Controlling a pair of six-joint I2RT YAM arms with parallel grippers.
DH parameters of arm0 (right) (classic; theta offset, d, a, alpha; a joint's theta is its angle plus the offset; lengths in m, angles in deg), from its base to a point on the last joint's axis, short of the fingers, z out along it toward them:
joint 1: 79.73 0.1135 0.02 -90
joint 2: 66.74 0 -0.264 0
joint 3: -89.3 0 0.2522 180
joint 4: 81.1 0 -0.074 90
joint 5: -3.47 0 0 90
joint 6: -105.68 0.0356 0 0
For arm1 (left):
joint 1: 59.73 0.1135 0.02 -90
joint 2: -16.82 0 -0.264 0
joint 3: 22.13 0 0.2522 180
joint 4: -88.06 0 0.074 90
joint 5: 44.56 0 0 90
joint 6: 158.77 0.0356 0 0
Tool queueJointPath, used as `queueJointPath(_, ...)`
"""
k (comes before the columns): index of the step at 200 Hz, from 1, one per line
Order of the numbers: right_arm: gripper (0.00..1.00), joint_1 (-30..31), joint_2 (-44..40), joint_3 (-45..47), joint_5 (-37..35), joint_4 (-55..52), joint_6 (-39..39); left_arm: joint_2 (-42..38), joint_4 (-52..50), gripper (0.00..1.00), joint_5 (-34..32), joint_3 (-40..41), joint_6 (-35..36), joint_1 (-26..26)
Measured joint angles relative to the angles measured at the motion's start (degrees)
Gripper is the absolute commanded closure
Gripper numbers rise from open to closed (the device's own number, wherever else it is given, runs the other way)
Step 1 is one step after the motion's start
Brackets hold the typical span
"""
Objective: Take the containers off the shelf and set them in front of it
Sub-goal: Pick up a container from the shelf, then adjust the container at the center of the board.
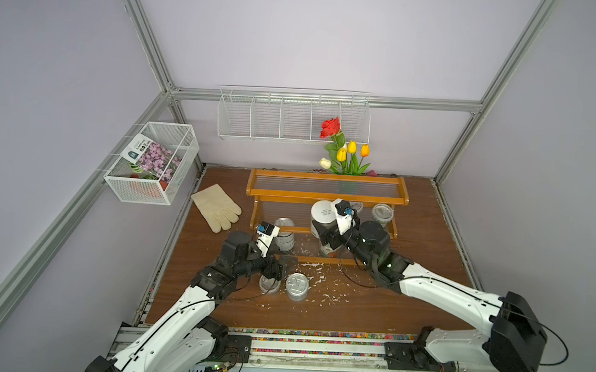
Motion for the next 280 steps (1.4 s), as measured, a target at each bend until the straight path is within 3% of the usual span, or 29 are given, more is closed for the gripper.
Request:
queueJointPath(28,0.38,1.4,-3.4,2.1,1.9,-3.7,-0.4,-0.2,-1.1,0.03,0.8,0.0,0.4,-0.6)
queueJointPath(69,0.38,4.5,-9.5,4.1,2.8,-9.2,-1.0,-2.4,-4.6,0.03,-1.0,0.1,-0.6,-6.2)
queueJointPath(132,0.37,8.2,-20.7,9.5,0.6,-18.1,-0.7,-4.2,-7.9,0.03,-12.5,0.5,-8.9,-20.8)
queueJointPath(172,0.36,8.3,-25.7,13.0,-3.3,-22.8,-0.1,-1.1,-8.9,0.03,-18.5,1.0,-13.7,-27.3)
queueJointPath(280,0.36,6.1,-27.1,21.4,-7.4,-21.1,4.3,9.0,-6.5,0.05,-23.6,0.8,-18.6,-29.7)
